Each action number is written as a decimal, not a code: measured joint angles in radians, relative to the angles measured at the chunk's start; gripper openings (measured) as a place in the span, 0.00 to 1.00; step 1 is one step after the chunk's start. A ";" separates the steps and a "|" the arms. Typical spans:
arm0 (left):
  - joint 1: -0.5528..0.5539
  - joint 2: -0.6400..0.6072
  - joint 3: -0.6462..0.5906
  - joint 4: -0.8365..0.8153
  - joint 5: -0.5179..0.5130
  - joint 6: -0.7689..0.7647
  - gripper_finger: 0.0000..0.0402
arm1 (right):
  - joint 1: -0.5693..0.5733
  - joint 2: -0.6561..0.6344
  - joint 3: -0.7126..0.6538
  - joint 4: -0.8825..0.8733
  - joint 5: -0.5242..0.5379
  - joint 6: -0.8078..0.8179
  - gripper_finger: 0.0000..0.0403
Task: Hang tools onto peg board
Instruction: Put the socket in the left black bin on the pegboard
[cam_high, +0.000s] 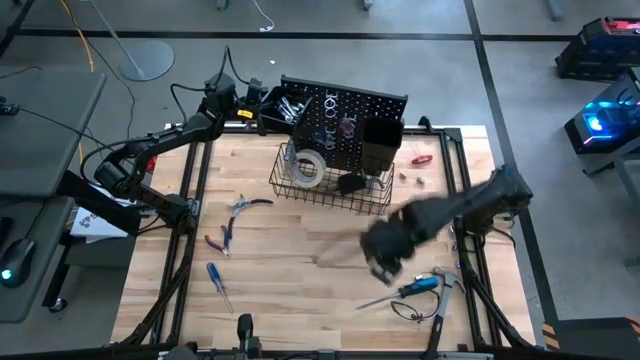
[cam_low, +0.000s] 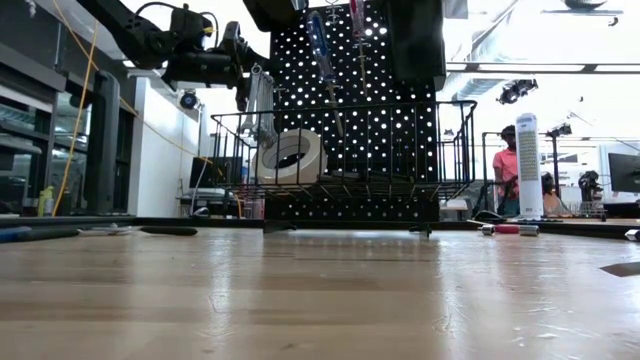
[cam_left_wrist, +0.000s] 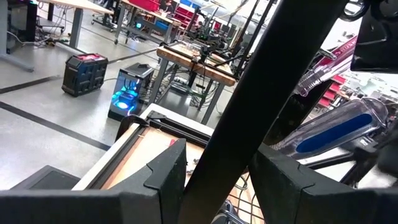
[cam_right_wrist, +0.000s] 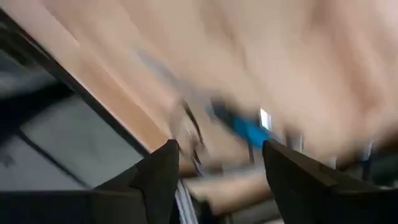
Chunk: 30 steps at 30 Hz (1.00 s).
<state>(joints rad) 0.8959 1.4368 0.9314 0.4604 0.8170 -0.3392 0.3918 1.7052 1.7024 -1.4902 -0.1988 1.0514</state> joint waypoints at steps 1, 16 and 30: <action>0.000 0.000 0.000 0.000 0.000 0.000 0.39 | 0.023 -0.020 -0.088 0.015 -0.037 0.030 0.55; 0.000 0.000 0.000 0.000 -0.001 0.000 0.39 | -0.201 -0.741 -0.859 0.168 0.421 0.948 0.55; 0.000 0.000 0.000 0.000 -0.018 0.019 0.39 | -0.654 -0.769 -0.995 0.471 0.549 0.788 0.52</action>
<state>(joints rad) 0.8955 1.4368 0.9314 0.4606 0.7988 -0.3198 -0.2619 0.9361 0.7074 -1.0195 0.3505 1.8396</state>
